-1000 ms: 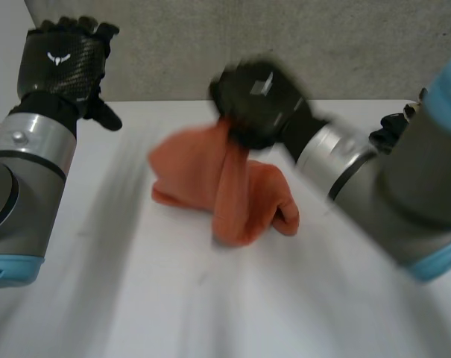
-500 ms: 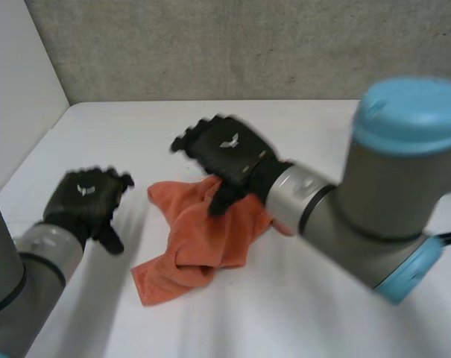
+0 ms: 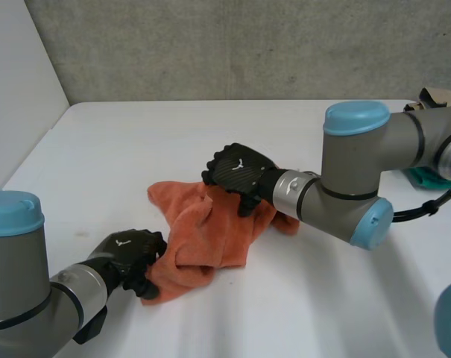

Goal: Fold the laundry.

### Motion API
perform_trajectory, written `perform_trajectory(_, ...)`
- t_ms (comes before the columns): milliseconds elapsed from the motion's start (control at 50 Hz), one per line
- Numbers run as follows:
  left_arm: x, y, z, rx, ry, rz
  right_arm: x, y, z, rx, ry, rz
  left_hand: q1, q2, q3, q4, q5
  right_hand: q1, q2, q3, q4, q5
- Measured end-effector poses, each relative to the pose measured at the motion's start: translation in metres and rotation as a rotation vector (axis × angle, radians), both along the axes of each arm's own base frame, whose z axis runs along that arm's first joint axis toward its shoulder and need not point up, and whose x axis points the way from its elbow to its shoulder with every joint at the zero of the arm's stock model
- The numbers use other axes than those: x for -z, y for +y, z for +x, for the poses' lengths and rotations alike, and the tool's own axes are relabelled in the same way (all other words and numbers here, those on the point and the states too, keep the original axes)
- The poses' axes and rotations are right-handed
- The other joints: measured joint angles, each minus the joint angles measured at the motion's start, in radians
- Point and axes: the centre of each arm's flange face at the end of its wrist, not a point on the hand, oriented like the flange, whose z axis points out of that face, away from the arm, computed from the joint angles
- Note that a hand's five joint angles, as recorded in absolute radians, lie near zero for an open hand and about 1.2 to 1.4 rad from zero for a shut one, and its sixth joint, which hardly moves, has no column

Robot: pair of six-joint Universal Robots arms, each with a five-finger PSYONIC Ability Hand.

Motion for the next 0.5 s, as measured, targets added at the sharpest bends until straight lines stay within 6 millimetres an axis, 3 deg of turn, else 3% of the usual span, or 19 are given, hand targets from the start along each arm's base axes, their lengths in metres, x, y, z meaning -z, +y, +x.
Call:
perform_trajectory(100, 0.006, -0.007, -0.003, 0.001, -0.003, -0.004, 0.018, 0.001, 0.012, -0.043, -0.012, 0.006, 0.327, 0.354, 0.35, 0.356, 0.35, 0.099, 0.1, 0.102, 0.096, 0.09)
perform_trajectory(180, 0.01, -0.015, -0.007, 0.003, 0.001, -0.024, 0.033, -0.001, 0.022, -0.058, -0.015, -0.001, 0.327, 0.389, 0.389, 0.396, 0.364, 0.499, 0.532, 0.523, 0.518, 0.484)
perform_trajectory(280, -0.006, -0.042, -0.018, 0.005, 0.048, -0.166, 0.025, -0.023, 0.034, 0.015, -0.069, -0.131, 0.327, 0.389, 0.389, 0.396, 0.364, 0.529, 0.647, 0.67, 0.674, 0.585)
perform_trajectory(320, -0.022, -0.057, -0.024, 0.006, 0.075, -0.26, 0.011, -0.037, 0.038, 0.072, -0.119, -0.222, 0.327, 0.389, 0.389, 0.396, 0.364, 0.529, 0.647, 0.672, 0.676, 0.586)
perform_trajectory(360, -0.047, -0.076, -0.032, 0.005, 0.106, -0.387, -0.019, -0.056, 0.041, 0.159, -0.216, -0.361, 0.327, 0.39, 0.39, 0.396, 0.363, 0.53, 0.647, 0.672, 0.678, 0.592)
perform_trajectory(440, -0.113, -0.112, -0.044, -0.024, 0.168, -0.686, -0.097, -0.081, 0.035, 0.318, -0.461, -0.6, 0.327, 0.392, 0.394, 0.397, 0.364, 0.584, 0.647, 0.672, 0.678, 0.617)
perform_trajectory(460, -0.139, -0.122, -0.046, -0.043, 0.191, -0.796, -0.125, -0.084, 0.029, 0.36, -0.546, -0.659, 0.327, 0.392, 0.394, 0.399, 0.364, 0.584, 0.647, 0.672, 0.678, 0.618)
perform_trajectory(500, -0.172, -0.131, -0.047, -0.073, 0.223, -0.93, -0.16, -0.085, 0.018, 0.404, -0.657, -0.724, 0.327, 0.392, 0.394, 0.399, 0.364, 0.584, 0.647, 0.673, 0.678, 0.626)
